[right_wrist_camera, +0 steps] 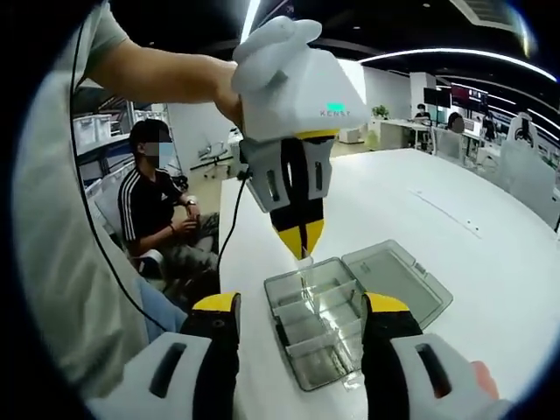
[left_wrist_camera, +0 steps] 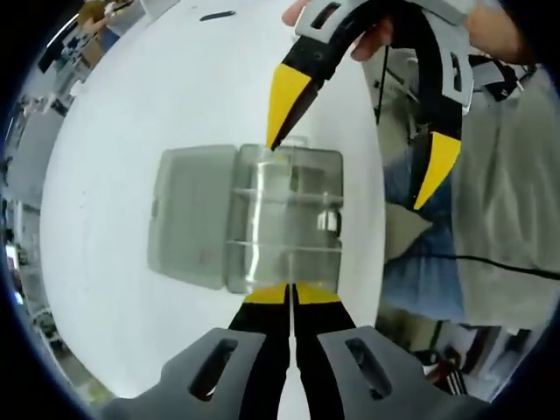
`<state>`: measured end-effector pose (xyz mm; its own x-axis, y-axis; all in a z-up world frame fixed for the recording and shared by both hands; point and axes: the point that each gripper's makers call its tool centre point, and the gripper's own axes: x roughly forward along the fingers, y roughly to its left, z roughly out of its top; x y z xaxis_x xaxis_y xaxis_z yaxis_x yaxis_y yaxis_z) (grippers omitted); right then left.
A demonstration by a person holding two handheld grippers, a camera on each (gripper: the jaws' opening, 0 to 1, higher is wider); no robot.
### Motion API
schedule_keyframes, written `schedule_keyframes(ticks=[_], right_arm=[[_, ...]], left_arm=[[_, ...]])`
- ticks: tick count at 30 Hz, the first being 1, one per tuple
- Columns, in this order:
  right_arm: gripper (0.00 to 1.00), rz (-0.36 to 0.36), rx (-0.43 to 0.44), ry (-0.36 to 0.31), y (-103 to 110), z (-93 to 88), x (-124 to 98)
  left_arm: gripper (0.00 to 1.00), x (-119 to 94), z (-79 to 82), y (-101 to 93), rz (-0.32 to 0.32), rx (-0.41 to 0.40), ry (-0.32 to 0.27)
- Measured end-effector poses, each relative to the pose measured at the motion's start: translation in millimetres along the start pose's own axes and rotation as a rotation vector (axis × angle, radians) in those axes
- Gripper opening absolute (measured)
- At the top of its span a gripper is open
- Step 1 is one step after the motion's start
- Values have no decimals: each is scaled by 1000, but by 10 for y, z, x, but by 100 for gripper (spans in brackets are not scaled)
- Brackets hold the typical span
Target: Insert the divider into the dual guide fixture by aligning both edges with the guide slots and pushing it downward to the bottom, including one-sided entry, uneven engagement, binding, and posture correction.
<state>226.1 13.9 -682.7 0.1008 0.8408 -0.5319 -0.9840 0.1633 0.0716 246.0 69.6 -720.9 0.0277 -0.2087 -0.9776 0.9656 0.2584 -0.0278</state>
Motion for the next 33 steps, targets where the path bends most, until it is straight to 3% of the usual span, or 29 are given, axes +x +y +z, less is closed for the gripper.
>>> schedule_keyframes(ticks=[20,33], right_arm=[[55,5,6,-2,-18,2,-9],[55,5,12,-1,-36,-9,-15]], left_arm=[[0,151,-39,29,-9,5,26],[0,141,-21,33,-10,25,36]])
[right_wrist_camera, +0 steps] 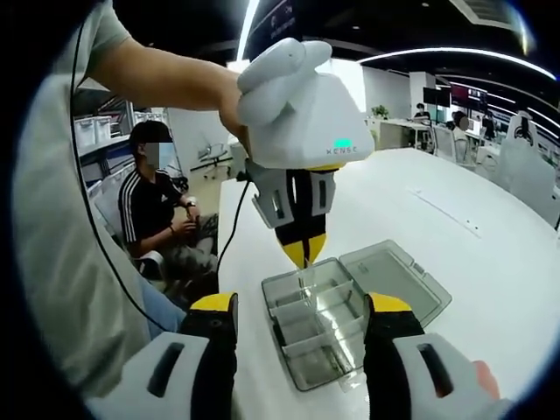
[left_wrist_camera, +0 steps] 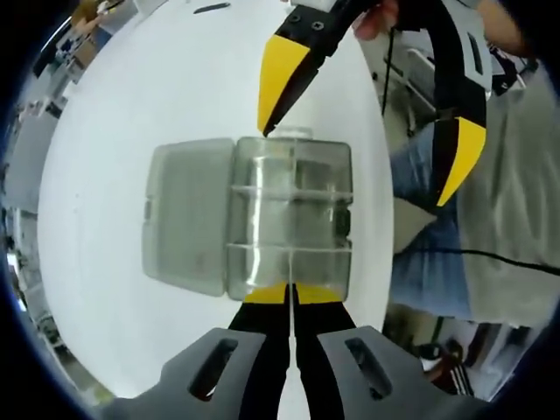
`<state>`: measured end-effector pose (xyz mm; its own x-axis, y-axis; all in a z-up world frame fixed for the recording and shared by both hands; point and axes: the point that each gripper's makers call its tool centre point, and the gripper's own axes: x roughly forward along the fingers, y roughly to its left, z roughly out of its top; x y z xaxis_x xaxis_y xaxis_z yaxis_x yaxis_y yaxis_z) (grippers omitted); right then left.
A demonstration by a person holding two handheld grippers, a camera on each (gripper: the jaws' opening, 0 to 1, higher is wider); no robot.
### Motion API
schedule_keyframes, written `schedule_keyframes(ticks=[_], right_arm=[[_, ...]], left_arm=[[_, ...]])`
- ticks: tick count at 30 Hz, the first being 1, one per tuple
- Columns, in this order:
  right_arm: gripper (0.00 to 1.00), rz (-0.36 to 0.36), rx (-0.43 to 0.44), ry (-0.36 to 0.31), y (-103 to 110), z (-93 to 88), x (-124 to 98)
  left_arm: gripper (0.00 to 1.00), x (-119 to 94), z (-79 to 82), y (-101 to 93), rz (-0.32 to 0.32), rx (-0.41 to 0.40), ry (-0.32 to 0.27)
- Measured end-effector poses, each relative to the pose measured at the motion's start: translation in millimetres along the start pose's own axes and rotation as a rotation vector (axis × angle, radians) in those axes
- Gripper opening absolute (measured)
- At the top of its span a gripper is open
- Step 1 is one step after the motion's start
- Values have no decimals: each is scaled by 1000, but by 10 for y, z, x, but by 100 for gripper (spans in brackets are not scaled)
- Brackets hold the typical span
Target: Insert the divider into the dual guide fixture by aligning both edges with the guide slots and pushing it downward to the bottom, including one-sided entry, uneven engagement, binding, and posture correction.
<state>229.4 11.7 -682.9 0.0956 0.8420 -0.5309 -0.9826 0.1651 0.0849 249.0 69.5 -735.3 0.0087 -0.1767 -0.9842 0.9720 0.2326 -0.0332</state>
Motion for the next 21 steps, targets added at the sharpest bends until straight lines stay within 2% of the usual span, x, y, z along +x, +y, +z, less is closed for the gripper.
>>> schedule_keyframes(ticks=[7,21], right_arm=[[55,-1,-2,-3,5,18,-14],[55,1,-6,1,27,29,-50]], left_arm=[[0,18,-7,-3,4,15,4],[0,17,-4,14,-36,10,16]])
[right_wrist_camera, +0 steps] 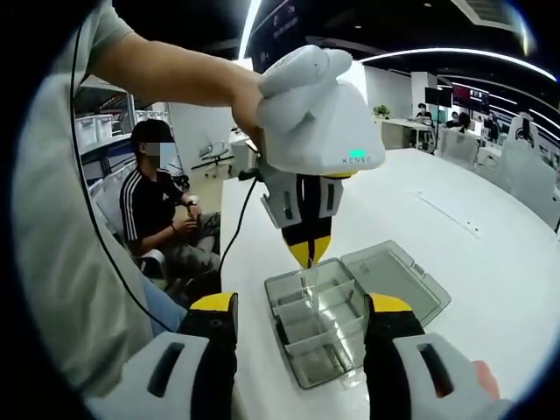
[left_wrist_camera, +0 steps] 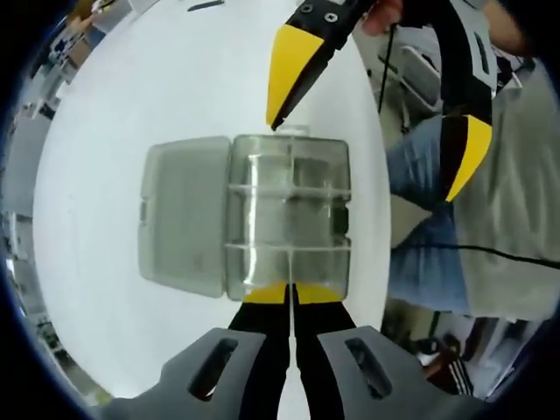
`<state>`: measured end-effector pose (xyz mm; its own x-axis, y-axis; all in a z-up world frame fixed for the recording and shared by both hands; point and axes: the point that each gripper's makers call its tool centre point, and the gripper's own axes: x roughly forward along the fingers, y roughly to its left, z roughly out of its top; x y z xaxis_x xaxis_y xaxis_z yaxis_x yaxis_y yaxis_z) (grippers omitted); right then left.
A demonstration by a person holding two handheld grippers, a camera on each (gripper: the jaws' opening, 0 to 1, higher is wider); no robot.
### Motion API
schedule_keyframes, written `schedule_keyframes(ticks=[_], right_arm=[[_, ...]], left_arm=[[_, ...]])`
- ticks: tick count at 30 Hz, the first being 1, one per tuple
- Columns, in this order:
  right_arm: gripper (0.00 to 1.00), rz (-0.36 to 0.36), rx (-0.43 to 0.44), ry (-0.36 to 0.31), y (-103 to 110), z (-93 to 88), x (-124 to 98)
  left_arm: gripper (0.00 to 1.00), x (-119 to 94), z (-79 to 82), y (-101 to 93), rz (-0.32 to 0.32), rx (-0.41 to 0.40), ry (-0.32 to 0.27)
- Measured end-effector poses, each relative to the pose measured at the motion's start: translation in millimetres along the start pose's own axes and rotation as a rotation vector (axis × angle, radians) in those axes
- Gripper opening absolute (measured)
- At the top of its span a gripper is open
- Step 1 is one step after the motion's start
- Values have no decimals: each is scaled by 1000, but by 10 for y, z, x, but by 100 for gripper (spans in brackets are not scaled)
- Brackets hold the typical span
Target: Insert the divider into the dual guide fixture by aligning both edges with the guide slots and pushing it downward to the bottom, including one-sided entry, uneven engagement, binding, and posture correction.
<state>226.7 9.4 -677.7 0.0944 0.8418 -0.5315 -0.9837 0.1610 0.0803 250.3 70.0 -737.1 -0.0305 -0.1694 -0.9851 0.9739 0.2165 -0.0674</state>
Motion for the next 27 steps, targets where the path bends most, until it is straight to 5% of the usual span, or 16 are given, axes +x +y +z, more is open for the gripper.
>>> schedule_keyframes(ticks=[27], right_arm=[[55,-3,9,0,-4,6,-32]], left_arm=[[0,164,-33,1,-28,-6,20]])
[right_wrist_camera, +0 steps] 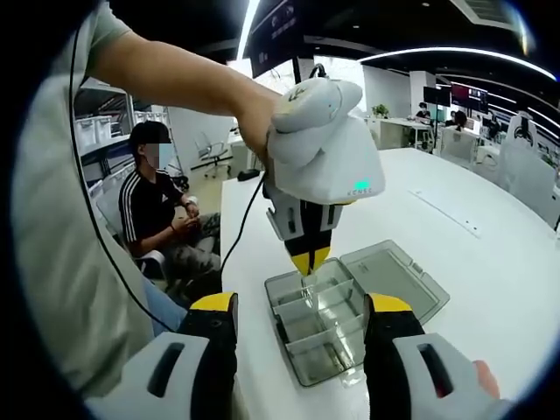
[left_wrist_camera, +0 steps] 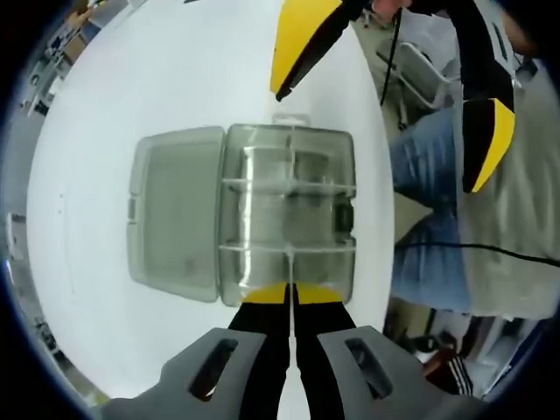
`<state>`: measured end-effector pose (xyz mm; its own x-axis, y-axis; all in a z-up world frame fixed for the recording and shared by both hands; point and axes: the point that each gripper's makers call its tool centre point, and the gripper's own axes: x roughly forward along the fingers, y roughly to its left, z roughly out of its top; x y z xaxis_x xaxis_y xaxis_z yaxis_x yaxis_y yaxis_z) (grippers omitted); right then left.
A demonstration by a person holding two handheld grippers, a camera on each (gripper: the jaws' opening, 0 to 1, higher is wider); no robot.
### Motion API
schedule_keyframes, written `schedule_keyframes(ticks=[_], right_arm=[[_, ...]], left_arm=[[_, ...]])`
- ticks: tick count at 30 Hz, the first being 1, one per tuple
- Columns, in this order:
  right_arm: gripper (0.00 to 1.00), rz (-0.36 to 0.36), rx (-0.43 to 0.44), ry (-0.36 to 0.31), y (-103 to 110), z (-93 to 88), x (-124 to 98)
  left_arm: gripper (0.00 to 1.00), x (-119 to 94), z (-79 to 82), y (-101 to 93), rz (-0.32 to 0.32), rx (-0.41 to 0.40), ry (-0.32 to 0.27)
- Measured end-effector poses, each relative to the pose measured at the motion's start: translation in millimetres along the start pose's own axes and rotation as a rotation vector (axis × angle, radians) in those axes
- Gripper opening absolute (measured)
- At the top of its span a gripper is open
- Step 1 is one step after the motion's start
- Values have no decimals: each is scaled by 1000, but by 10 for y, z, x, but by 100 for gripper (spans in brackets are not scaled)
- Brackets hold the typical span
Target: Insert the divider into the dual guide fixture by aligning both edges with the guide slots and pushing it downward to the bottom, including one-sided entry, uneven engagement, binding, and posture correction.
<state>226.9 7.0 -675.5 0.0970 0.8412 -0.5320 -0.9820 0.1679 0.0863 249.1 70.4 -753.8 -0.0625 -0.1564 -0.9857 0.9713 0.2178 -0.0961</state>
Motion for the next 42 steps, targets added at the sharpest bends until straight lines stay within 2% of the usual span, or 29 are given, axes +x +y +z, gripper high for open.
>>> schedule_keyframes(ticks=[16,42], right_arm=[[55,1,3,-2,15,0,0],[57,-3,25,-3,26,-39,-6]], left_arm=[[0,77,-9,4,14,34,14],[0,238,-51,14,23,4,24]])
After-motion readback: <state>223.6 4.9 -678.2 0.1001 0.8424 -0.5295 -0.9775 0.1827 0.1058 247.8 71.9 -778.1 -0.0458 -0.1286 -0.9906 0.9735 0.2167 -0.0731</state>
